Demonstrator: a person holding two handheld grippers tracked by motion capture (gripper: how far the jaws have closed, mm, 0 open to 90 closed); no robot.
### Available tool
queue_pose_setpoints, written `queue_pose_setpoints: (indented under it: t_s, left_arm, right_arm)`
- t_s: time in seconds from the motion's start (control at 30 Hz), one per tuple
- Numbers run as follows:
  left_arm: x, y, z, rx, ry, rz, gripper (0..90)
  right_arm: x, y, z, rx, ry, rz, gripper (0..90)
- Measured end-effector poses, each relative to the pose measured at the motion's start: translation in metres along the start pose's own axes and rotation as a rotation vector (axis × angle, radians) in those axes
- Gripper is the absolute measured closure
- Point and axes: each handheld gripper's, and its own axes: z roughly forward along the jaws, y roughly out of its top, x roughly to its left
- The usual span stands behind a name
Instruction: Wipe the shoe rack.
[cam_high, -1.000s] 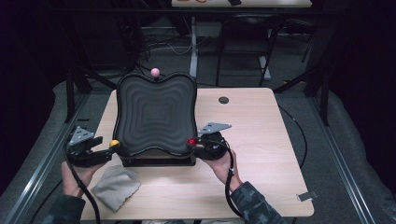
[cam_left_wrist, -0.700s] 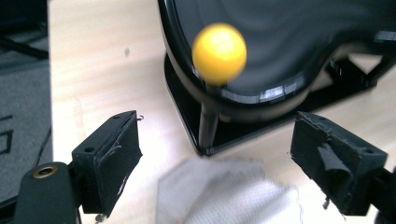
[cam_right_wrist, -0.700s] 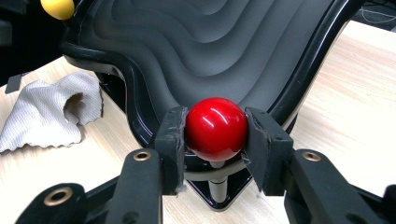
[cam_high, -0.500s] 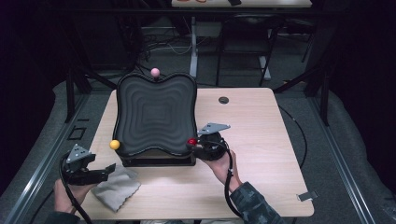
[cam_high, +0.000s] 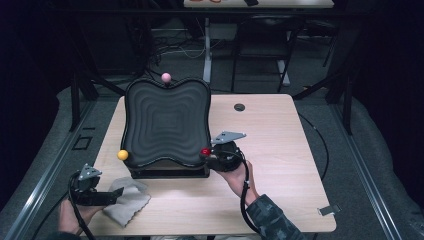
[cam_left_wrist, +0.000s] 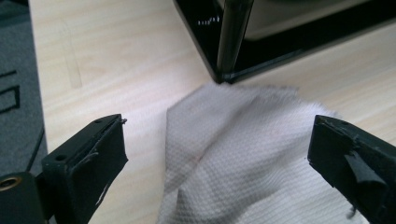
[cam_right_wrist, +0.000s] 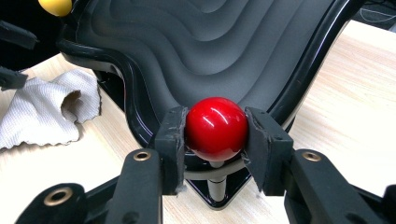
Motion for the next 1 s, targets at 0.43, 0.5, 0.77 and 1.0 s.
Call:
queue_pose_setpoints:
  t_s: [0.43,0.5,0.77,1.0]
  left_arm:
    - [-0.010,-0.003,0.028,0.147,-0.052,0.069,6.7]
    - [-0.010,-0.003,0.033,0.175,-0.054,0.074,9.7]
    - [-0.010,-0.002,0.039,0.210,-0.073,0.072,20.0]
    - [-0.009,-0.003,0.036,0.177,-0.087,0.059,38.7]
  right_arm:
    - [0.000,0.002,0.000,0.018,0.000,-0.003,60.1]
    - [0.000,0.002,0.000,0.017,0.002,-0.003,60.1]
    - [0.001,0.002,0.000,0.020,0.002,-0.005,59.9]
    - [0.001,0.004,-0.002,0.010,-0.026,-0.044,51.5]
